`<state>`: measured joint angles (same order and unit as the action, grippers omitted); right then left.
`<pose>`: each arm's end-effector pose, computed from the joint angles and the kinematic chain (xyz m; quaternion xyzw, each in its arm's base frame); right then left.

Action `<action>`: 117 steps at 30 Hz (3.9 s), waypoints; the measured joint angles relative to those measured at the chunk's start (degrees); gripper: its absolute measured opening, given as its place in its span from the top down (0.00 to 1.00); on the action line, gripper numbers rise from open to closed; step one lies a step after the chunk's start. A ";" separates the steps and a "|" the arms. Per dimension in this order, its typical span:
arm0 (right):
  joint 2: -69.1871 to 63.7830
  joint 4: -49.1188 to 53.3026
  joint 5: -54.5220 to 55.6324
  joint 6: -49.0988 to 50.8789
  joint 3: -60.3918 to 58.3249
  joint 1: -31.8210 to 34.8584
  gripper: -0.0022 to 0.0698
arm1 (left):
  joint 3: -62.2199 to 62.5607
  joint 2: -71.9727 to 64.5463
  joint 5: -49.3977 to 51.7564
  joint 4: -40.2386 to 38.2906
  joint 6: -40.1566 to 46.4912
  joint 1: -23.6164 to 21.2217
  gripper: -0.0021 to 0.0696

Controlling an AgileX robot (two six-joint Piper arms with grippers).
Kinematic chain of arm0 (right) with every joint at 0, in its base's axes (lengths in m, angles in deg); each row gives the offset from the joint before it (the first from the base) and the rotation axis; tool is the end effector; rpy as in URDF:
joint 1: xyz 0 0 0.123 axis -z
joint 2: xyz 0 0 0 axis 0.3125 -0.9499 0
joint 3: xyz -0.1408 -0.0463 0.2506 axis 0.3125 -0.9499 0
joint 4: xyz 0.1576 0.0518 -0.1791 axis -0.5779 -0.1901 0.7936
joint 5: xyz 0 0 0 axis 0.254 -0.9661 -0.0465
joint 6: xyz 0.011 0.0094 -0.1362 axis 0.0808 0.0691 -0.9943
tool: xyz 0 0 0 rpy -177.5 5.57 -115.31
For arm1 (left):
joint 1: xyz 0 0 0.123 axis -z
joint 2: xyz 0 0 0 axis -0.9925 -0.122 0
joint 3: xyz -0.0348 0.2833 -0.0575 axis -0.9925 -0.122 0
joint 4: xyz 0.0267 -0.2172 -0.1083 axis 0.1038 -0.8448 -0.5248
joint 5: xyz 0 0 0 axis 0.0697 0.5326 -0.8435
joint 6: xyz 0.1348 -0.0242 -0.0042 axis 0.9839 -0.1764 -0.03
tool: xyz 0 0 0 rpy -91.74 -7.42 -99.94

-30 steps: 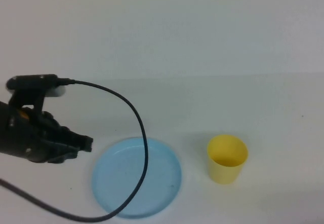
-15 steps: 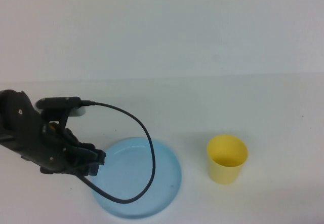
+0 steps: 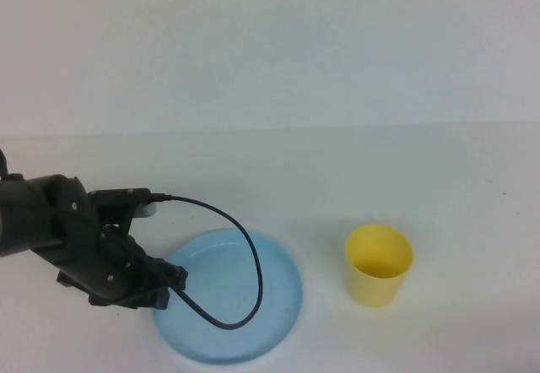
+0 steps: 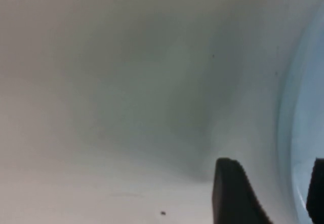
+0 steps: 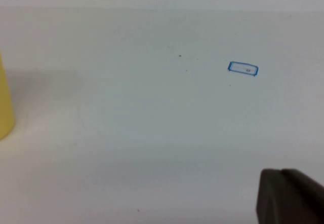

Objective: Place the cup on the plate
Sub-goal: Pick up the plate from the table, then place the plate on the center of the table, then pick up the cup from the table

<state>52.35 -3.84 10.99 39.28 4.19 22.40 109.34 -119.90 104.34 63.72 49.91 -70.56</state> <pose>0.0832 0.0009 0.1590 -0.0069 0.8022 -0.0170 0.5968 0.3198 -0.0927 0.1248 0.0666 0.9806 -0.1043 0.1519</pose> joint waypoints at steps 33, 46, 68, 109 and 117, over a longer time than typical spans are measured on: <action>0.00 0.00 0.00 0.00 0.00 0.00 0.97 | 7.54 1.85 -0.84 -2.54 0.62 0.09 0.96; 0.00 0.00 -0.10 0.00 0.00 0.00 0.97 | 12.65 -1.19 3.11 -4.54 0.32 1.89 0.96; 0.00 0.00 -0.10 0.00 0.00 0.00 0.97 | 13.14 -6.85 2.54 -4.53 0.70 6.20 0.95; 0.00 0.00 -0.10 0.00 0.00 0.00 0.97 | 17.87 42.90 3.12 3.16 5.77 20.13 0.97; 0.00 0.00 -0.10 0.00 0.00 0.00 0.97 | 5.28 51.96 -2.80 29.67 4.59 12.70 0.97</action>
<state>52.35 -3.84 10.89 39.28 4.19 22.40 114.62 -67.94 101.54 93.39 54.50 -57.86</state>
